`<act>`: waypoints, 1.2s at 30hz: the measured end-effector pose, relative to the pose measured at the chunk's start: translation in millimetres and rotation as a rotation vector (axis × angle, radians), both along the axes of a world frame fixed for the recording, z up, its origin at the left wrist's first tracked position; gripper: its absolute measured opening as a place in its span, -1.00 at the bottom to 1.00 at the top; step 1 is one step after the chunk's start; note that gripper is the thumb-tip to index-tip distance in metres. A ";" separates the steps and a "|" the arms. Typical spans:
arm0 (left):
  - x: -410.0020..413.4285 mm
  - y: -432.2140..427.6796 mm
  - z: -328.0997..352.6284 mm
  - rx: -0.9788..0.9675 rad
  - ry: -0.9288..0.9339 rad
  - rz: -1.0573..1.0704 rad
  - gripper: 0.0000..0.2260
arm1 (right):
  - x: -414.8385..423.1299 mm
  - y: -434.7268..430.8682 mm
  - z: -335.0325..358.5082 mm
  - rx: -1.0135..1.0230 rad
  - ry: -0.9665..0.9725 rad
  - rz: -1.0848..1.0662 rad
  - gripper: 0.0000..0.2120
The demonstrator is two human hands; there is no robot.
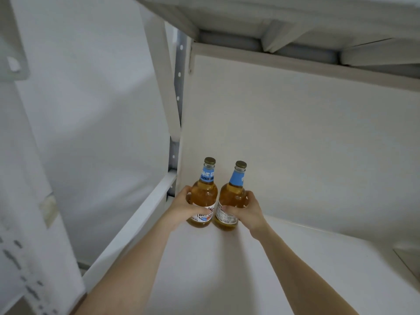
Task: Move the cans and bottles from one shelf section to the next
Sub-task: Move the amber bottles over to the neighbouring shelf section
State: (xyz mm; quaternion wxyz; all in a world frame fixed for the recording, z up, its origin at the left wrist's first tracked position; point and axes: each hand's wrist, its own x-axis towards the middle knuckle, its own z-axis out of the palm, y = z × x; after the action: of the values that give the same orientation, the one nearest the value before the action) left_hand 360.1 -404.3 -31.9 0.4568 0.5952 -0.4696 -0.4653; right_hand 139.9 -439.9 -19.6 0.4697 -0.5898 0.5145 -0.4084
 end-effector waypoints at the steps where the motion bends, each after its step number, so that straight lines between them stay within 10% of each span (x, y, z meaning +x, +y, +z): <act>1: -0.4 5.0 0.1 0.006 0.006 0.000 -0.36 | -0.6 4.8 0.2 -0.006 -0.014 0.009 -0.40; 36: -7.0 255.2 37.1 0.190 0.217 -0.041 -0.47 | -8.3 265.1 50.3 0.163 -0.284 -0.256 -0.61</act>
State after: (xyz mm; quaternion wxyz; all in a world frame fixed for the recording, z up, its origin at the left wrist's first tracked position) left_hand 353.1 -149.0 5.2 0.4371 0.5724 -0.3835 -0.5782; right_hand 131.6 -174.8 30.7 0.5278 -0.4163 0.5453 -0.5008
